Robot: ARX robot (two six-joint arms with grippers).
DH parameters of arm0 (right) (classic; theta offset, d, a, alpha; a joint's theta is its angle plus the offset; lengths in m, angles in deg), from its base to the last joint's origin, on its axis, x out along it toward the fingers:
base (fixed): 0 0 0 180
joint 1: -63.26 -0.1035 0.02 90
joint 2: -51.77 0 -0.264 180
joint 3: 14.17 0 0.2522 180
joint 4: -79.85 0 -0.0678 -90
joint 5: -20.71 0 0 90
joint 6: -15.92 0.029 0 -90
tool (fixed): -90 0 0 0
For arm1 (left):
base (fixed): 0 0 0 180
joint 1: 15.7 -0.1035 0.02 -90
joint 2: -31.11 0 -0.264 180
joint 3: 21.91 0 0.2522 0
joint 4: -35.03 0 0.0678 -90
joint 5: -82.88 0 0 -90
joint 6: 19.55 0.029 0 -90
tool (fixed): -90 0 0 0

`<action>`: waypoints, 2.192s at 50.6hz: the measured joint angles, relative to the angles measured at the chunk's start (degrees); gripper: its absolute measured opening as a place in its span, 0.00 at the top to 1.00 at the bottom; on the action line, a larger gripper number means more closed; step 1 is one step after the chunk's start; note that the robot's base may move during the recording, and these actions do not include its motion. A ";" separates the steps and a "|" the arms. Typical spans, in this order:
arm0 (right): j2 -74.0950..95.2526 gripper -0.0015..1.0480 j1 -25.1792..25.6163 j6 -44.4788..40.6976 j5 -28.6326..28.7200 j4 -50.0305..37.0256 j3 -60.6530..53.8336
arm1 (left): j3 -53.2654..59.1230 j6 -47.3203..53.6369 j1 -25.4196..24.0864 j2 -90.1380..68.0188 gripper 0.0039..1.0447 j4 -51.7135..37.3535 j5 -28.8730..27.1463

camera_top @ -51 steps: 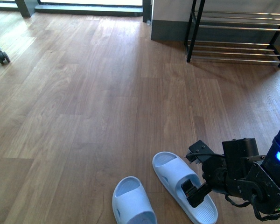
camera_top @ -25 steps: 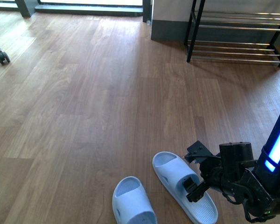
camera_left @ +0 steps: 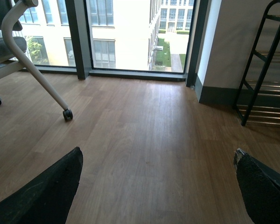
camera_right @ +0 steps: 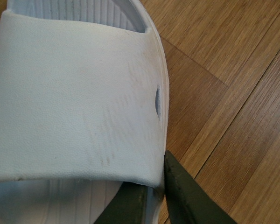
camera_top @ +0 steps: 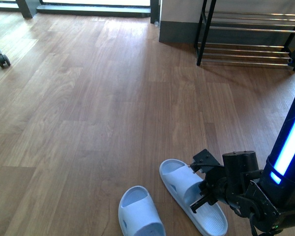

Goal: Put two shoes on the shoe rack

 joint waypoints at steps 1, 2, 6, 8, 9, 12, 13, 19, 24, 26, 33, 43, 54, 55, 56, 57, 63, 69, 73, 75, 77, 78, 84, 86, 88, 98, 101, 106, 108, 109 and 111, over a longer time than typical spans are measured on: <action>0.00 0.95 -0.02 0.11 -0.11 0.15 0.09 | 0.00 0.00 0.00 0.00 0.09 0.00 -0.02; 0.00 0.97 -0.02 0.20 -0.22 0.17 0.11 | 0.00 0.00 0.00 0.00 0.09 0.00 -0.02; -0.02 0.98 -0.39 1.44 -1.09 0.46 0.22 | 0.00 0.00 0.00 0.00 0.09 0.00 -0.02; -0.02 0.98 -0.63 1.55 -1.66 0.46 0.20 | 0.00 0.00 0.00 0.00 0.09 0.00 -0.02; -0.04 0.98 -0.68 1.55 -1.64 0.46 0.15 | 0.00 0.00 0.00 0.00 0.09 0.00 0.00; -0.33 0.98 -0.55 1.20 -1.92 0.55 -0.15 | 0.00 0.00 0.00 0.00 0.09 0.00 -0.02; -0.63 0.98 -0.39 0.92 -1.95 0.55 -0.50 | 0.00 0.00 0.00 0.00 0.09 0.00 -0.02; -2.14 0.98 0.55 -4.04 -2.80 -2.80 -2.84 | 0.02 0.00 0.00 0.00 0.09 0.00 -0.02; -2.58 0.98 1.05 -8.79 -4.37 -7.23 -3.74 | 0.00 0.00 0.00 0.00 0.09 0.00 0.00; -5.35 0.98 2.78 -10.71 -2.38 -4.39 -5.86 | 0.00 0.00 0.00 0.00 0.09 0.00 0.02; -24.17 0.98 10.23 -16.48 3.13 5.64 -19.47 | 0.00 0.00 0.00 0.00 0.09 -0.02 -0.02; -60.59 0.98 18.18 -19.89 4.70 9.57 -30.67 | 0.00 0.00 0.00 0.00 0.09 0.00 0.07; -77.57 0.98 24.48 -22.71 8.20 18.82 -36.57 | 0.00 0.00 0.00 0.00 0.09 0.00 0.00; -79.28 0.98 25.42 -22.97 8.28 20.04 -36.92 | 0.00 0.00 0.00 0.00 0.09 0.00 0.02; -80.15 0.98 25.83 -22.99 8.46 20.63 -37.07 | 0.00 0.00 0.00 0.00 0.09 0.00 0.02; -81.94 0.98 26.67 -22.99 9.18 21.90 -37.35 | 0.00 0.00 0.00 0.00 0.09 0.00 0.00; -94.84 0.98 31.85 -21.70 16.37 31.61 -37.99 | 0.00 0.00 0.00 0.00 0.09 0.00 0.00; -107.62 0.98 36.26 -17.57 21.66 40.35 -39.95 | 0.00 0.00 0.00 0.00 0.09 0.00 0.00; -115.36 0.98 37.42 -15.67 23.21 43.63 -43.45 | 0.00 0.00 0.00 0.00 0.09 0.00 0.00; -120.45 0.98 38.18 -13.62 25.35 46.84 -45.38 | 0.00 0.00 0.00 0.00 0.09 0.00 0.00; -124.56 0.98 38.71 -11.15 26.05 47.71 -47.36 | 0.00 0.00 0.00 0.00 0.09 0.00 0.00; -126.01 0.98 38.75 -10.19 26.21 48.11 -48.09 | 0.00 0.00 0.00 0.00 0.09 0.00 -0.02; -131.45 0.98 38.69 -6.62 25.42 47.23 -52.94 | 0.00 0.00 0.00 0.00 0.09 0.00 0.00; -132.23 0.98 38.62 -5.40 24.70 46.18 -54.25 | 0.00 0.00 0.00 0.00 0.09 0.00 0.00; -133.00 0.98 38.47 -3.32 24.81 45.99 -55.23 | 0.00 0.00 0.00 0.00 0.09 0.00 0.00; -142.20 0.98 36.98 -0.48 26.21 48.30 -59.36 | 0.00 0.00 0.00 0.00 0.09 0.00 0.00; -143.88 0.98 36.94 0.28 26.47 48.48 -59.19 | 0.00 0.00 0.00 0.00 0.09 0.00 0.00; -144.08 0.98 36.92 0.94 26.45 48.68 -59.17 | 0.00 0.00 0.00 0.00 0.09 0.00 0.00; -144.08 0.98 36.92 1.01 26.45 48.68 -59.17 | 0.00 0.00 0.00 0.00 0.09 0.00 0.00; -144.08 0.98 36.92 1.09 26.43 48.68 -59.17 | 0.00 0.00 0.00 0.00 0.09 0.00 0.00; -144.08 0.98 36.92 1.18 26.45 48.70 -59.17 | 0.00 0.00 0.00 0.00 0.09 0.00 0.00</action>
